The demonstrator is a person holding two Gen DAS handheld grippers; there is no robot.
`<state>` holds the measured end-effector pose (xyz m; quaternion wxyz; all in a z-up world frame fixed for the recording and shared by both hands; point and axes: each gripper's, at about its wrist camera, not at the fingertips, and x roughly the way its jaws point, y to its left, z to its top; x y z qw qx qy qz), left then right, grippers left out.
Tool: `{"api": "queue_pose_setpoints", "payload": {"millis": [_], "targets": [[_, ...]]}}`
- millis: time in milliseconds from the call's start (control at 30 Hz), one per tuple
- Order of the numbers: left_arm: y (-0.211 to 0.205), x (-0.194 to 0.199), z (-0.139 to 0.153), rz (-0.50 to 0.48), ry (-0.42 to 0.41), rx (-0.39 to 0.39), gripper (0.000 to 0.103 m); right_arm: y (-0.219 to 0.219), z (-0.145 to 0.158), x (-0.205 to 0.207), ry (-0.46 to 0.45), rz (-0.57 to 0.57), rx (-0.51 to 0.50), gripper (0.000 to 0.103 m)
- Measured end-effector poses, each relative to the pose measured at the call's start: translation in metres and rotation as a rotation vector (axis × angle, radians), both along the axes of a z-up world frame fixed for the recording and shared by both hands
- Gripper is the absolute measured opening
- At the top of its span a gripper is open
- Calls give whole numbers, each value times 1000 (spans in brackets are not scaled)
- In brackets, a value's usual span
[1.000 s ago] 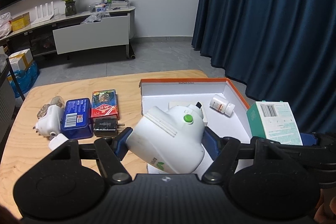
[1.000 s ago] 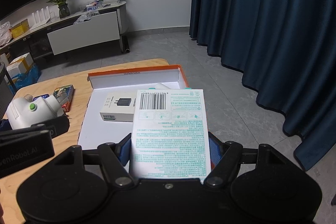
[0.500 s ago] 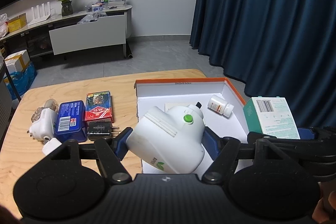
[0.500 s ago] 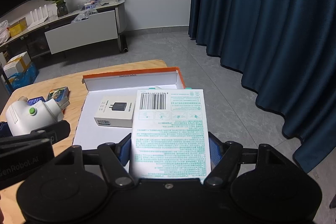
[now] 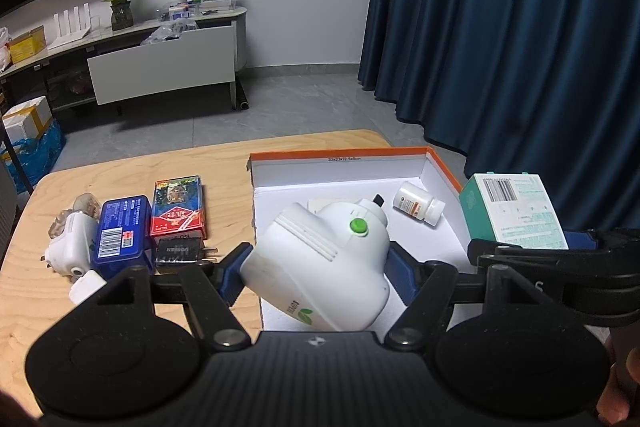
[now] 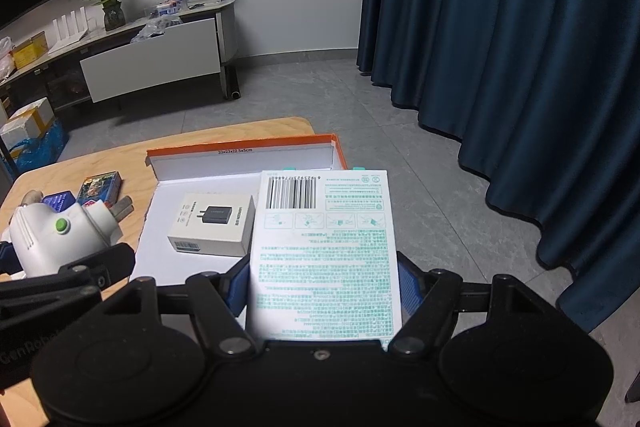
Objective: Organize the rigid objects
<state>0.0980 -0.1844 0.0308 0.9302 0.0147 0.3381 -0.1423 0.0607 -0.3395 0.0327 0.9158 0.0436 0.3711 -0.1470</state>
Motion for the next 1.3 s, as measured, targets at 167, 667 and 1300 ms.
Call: {"api": "queue_pose_setpoints", "payload": {"millis": [167, 667, 1300], "targets": [[-2, 3, 0, -1, 2, 1, 72, -1, 0, 1, 2, 1, 1, 84], [-8, 15, -6, -4, 14, 4, 72, -5, -9, 20, 17, 6, -4, 84], [-13, 33, -19, -7, 41, 14, 72, -12, -21, 53, 46, 15, -4, 84]]}}
